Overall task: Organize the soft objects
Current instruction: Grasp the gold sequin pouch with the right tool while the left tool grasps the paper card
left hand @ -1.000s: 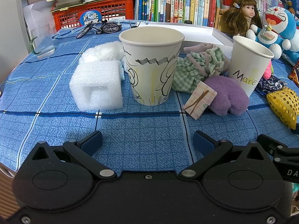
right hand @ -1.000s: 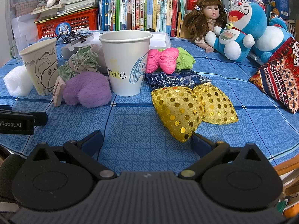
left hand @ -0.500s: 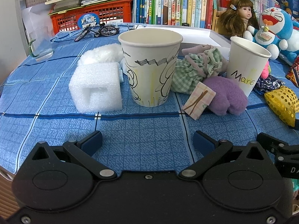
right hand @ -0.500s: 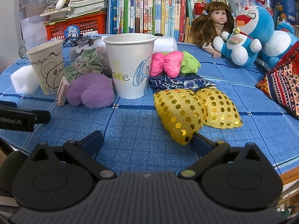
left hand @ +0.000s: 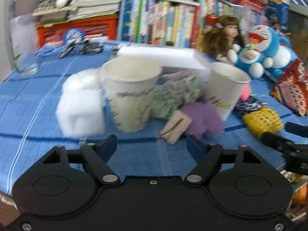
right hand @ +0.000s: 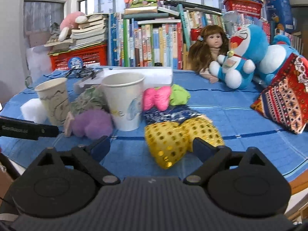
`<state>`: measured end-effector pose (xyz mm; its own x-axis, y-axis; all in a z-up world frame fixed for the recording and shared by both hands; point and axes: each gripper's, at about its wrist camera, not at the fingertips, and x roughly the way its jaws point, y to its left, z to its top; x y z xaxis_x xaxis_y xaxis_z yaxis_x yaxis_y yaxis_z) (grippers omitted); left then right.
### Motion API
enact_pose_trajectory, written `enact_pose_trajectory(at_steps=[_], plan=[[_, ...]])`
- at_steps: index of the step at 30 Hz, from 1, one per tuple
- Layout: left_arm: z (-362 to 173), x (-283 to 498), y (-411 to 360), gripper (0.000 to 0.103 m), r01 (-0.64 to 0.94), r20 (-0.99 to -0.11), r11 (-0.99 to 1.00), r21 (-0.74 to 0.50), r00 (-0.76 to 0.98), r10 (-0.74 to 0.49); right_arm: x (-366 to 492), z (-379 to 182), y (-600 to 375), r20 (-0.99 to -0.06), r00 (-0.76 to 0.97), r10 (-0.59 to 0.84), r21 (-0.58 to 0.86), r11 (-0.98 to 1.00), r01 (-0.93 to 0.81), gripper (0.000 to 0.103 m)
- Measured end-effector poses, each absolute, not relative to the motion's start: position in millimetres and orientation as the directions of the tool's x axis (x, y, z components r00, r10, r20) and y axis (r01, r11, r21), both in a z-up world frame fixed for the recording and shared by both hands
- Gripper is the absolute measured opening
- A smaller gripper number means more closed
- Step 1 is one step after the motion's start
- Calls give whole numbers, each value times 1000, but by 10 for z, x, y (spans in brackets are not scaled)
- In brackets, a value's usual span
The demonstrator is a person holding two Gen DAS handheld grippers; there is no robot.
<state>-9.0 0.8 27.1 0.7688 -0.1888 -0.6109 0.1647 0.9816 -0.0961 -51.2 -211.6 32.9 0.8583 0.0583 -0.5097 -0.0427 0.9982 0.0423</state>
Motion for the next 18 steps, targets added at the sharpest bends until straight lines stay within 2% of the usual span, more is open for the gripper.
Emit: enact_pose_trajectory(at_steps=[1,3,5,8,9,14,18], plan=[[278,-88,-32,69,183,-608,978,-98,767,-204,-500,323,-2133,-510,859,49,35,999,-36,97],[279,-53,-93,45,207,-611,972,-111,757,-231,-489,310,-2166,-506,862,30,20,1000,-23,97],[275,-13,-128,38,216,-615,967,-139,746,-255,-478,304,-2206,-503,864,17,12,1000,-13,97],[278,58,-181,36,227,-611,964,-142,745,-266,-442,288,-2252,-502,865,11,-11,1000,-19,99],[277,67,-195,35,227,-610,964,-136,748,-262,-430,275,-2270,-503,864,11,-20,999,-25,103],[227,106,-261,26,230,-616,965,-124,745,-257,-406,243,-2356,-499,866,-7,-9,1000,3,103],[226,101,-281,25,230,-606,967,-107,756,-247,-470,242,-2321,-475,880,7,16,1000,1,95]])
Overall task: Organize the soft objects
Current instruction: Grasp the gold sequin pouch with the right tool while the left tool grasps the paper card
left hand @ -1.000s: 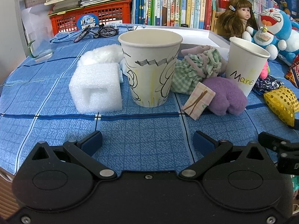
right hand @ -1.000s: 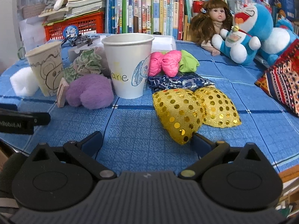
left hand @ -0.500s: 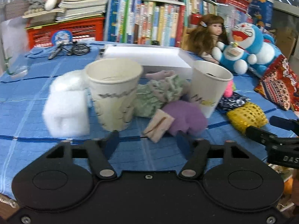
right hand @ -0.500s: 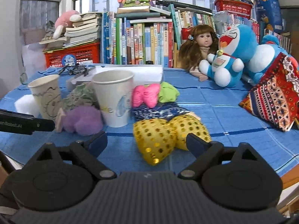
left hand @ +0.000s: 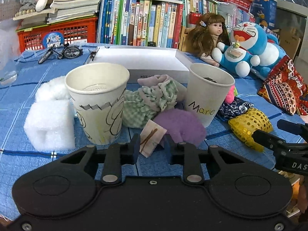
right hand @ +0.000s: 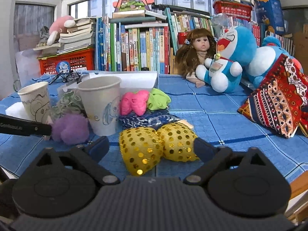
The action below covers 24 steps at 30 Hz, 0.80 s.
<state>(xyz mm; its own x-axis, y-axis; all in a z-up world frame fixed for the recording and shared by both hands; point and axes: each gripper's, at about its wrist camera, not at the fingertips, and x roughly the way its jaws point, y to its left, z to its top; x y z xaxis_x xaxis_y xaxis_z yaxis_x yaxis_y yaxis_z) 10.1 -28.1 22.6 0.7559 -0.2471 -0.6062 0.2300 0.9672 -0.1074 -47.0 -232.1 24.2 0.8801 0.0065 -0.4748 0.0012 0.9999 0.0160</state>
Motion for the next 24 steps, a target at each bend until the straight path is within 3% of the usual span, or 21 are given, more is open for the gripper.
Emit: enact_pose_trajectory(at_steps=[6,9,11,17,20,21,24], plan=[[209,141,-294,27,215,-598,973,-87,769,-224,-407,172,-2220,-478,878,-33,-26,999,24,92],[203,157,-291,36,205,-595,976,-68,777,-205,-337,143,-2210,-482,874,-65,-58,997,42,103],[192,166,-277,38,198,-596,978,-62,779,-196,-284,129,-2245,-488,868,-88,-68,996,62,103],[117,248,-237,39,194,-603,976,-97,769,-212,-154,58,-2352,-526,847,-69,-27,998,64,103],[115,274,-213,34,193,-610,973,-125,759,-229,-100,40,-2362,-526,848,-58,-14,998,60,103],[116,272,-204,27,199,-614,971,-132,752,-238,-92,42,-2370,-534,845,-43,4,999,53,97],[112,228,-220,23,207,-620,970,-126,747,-240,-126,57,-2359,-531,847,-22,11,999,34,84]])
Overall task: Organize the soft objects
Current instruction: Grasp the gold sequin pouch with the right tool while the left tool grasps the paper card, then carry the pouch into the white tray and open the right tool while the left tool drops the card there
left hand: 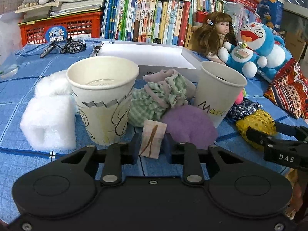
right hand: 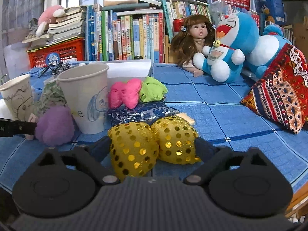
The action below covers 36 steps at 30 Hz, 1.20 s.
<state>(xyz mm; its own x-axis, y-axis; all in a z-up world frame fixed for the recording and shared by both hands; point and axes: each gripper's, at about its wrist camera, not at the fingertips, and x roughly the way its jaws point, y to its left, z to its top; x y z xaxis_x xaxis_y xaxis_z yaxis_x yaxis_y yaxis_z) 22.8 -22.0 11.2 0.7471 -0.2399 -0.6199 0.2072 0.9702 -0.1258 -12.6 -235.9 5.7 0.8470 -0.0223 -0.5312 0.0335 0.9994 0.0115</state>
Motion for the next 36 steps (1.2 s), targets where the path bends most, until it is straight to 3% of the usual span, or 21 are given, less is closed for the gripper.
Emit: enact_pose_trajectory(at_steps=[5,6,9,14,21,26,27,36], plan=[[158,136,-265,22,230,-614,967,-112,748,-250,-201,90,-2336,-520,854,-20,2,1000,25,73],[167,123,-271,22,235,-613,966,-103,750,-248,-199,98,-2332,-525,851,-23,-2,1000,26,75],[180,102,-266,22,230,-615,968,-97,751,-240,-138,72,-2357,-531,847,-37,4,999,46,102],[235,81,-245,22,231,-613,968,-95,753,-240,27,3,-2361,-543,838,-52,-14,999,53,103],[355,37,-254,22,248,-598,964,-95,760,-254,-33,71,-2390,-539,842,-31,27,998,54,64],[467,-26,-281,22,277,-582,956,-98,763,-281,-145,180,-2359,-511,858,-48,14,998,64,45],[494,-37,-280,22,285,-579,953,-103,762,-291,-167,215,-2351,-502,864,-41,14,998,56,22],[889,12,-212,22,339,-539,934,-109,769,-342,-160,414,-2391,-491,870,-39,31,998,62,23]])
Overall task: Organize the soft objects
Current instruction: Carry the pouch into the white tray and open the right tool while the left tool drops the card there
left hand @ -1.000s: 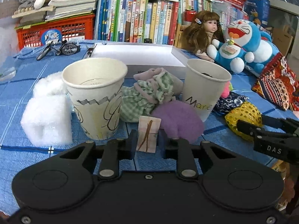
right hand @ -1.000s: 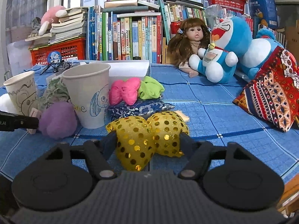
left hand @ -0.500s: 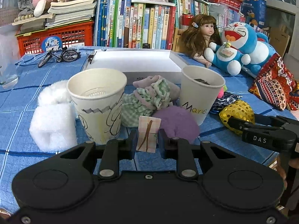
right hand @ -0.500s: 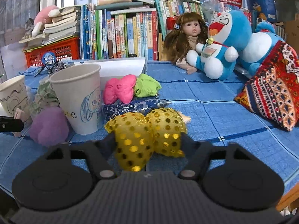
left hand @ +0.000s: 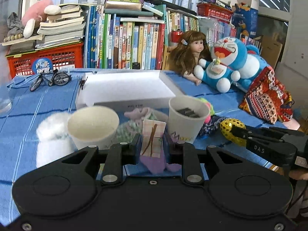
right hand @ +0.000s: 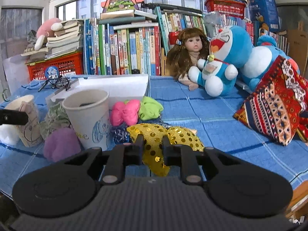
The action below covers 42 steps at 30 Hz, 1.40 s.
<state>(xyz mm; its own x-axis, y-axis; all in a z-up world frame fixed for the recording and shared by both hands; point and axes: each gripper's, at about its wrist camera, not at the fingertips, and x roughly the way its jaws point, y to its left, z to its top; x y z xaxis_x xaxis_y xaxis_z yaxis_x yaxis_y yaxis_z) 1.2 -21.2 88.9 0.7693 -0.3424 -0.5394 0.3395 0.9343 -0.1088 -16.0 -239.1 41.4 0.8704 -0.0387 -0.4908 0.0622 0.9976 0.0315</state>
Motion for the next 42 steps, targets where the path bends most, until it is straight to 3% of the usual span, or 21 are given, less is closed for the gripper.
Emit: enact_pose_trajectory(at_steps=[10,17,27,37,42], plan=[[1498,512,22,22,340,-523,931,-132,774,-357,29,951,-2472,-403,915,28,86,996,8,23],[1737,1156,57,22,345,-574,924,-164,728,-374,363,1358,-2452,-377,918,121,130,989,-77,23],[1482,2365,22,22,238,-722,915,-327,562,-404,1464,1543,-2245,-538,798,271,233,958,-169,23],[859,3094,-35,22,132,-807,943,-304,490,-329,2338,1063,-2132,-654,683,325,377,923,-79,23],[662,3269,-82,22,112,-835,951,-289,456,-307,2515,872,-2096,-683,666,301,359,932,-53,24]])
